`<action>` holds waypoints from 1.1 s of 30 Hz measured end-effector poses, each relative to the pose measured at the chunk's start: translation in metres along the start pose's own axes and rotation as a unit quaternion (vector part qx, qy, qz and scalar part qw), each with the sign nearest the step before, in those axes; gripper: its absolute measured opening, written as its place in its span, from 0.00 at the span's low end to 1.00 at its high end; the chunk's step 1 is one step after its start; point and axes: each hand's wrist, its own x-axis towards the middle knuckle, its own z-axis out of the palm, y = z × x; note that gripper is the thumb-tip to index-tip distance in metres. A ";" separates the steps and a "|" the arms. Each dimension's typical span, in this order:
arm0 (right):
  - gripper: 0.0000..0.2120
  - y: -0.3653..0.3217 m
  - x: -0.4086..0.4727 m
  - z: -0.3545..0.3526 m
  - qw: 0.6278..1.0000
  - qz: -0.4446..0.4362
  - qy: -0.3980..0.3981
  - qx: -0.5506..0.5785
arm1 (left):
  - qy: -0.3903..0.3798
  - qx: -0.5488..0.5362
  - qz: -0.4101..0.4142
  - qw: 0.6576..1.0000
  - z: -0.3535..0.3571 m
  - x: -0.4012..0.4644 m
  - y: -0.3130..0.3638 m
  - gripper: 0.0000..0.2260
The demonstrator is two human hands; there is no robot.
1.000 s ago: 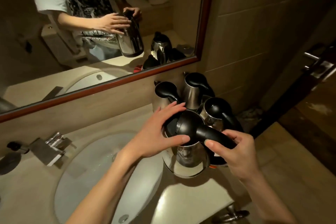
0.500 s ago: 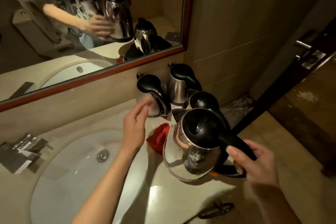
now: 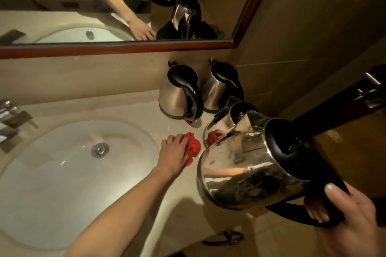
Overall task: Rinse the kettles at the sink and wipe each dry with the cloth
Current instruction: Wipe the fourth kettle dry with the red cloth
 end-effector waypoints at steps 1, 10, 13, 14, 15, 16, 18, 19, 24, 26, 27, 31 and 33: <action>0.13 0.001 0.002 -0.001 1.000 0.013 -0.007 0.008 | -0.005 0.000 -0.008 1.000 0.000 -0.002 0.000 0.22; 0.29 -0.004 -0.002 0.016 0.997 0.036 -0.018 0.065 | 0.169 -0.600 -0.147 0.768 -0.096 -0.051 0.029 0.11; 0.28 -0.006 -0.007 0.021 0.997 0.027 -0.018 0.064 | 0.166 -0.676 -0.056 0.715 -0.151 -0.070 0.051 0.09; 0.27 -0.007 -0.009 0.022 0.997 0.026 -0.019 0.066 | 0.142 -0.673 -0.025 0.725 -0.165 -0.074 0.060 0.10; 0.27 -0.008 -0.010 0.024 0.998 0.025 -0.019 0.063 | 0.113 -0.664 0.003 0.739 -0.176 -0.076 0.068 0.10; 0.25 -0.008 -0.012 0.026 0.997 0.026 -0.021 0.062 | 0.086 -0.656 0.026 0.749 -0.183 -0.079 0.075 0.11; 0.24 -0.009 -0.014 0.029 0.997 0.033 -0.023 0.064 | 0.070 -0.649 0.050 0.756 -0.192 -0.086 0.083 0.14; 0.23 -0.010 -0.014 0.030 0.997 0.034 -0.022 0.063 | 0.085 -0.644 0.058 0.758 -0.194 -0.092 0.085 0.16; 0.14 -0.016 -0.017 0.033 0.999 0.021 -0.040 0.030 | 0.268 -0.535 0.119 0.792 -0.191 -0.128 0.109 0.20; 0.12 -0.016 -0.018 0.036 0.998 0.012 -0.046 0.033 | 0.356 -0.447 0.191 0.798 -0.190 -0.134 0.124 0.19; 0.12 -0.016 -0.018 0.037 0.998 0.010 -0.046 0.038 | 0.384 -0.410 0.224 0.797 -0.190 -0.136 0.130 0.17; 0.14 -0.015 -0.020 0.040 0.998 -0.015 -0.059 0.027 | 0.408 -0.414 0.169 0.796 -0.188 -0.134 0.125 0.16; 0.15 -0.018 -0.022 0.042 0.998 -0.019 -0.063 0.015 | 0.367 -0.504 0.052 0.780 -0.187 -0.129 0.107 0.14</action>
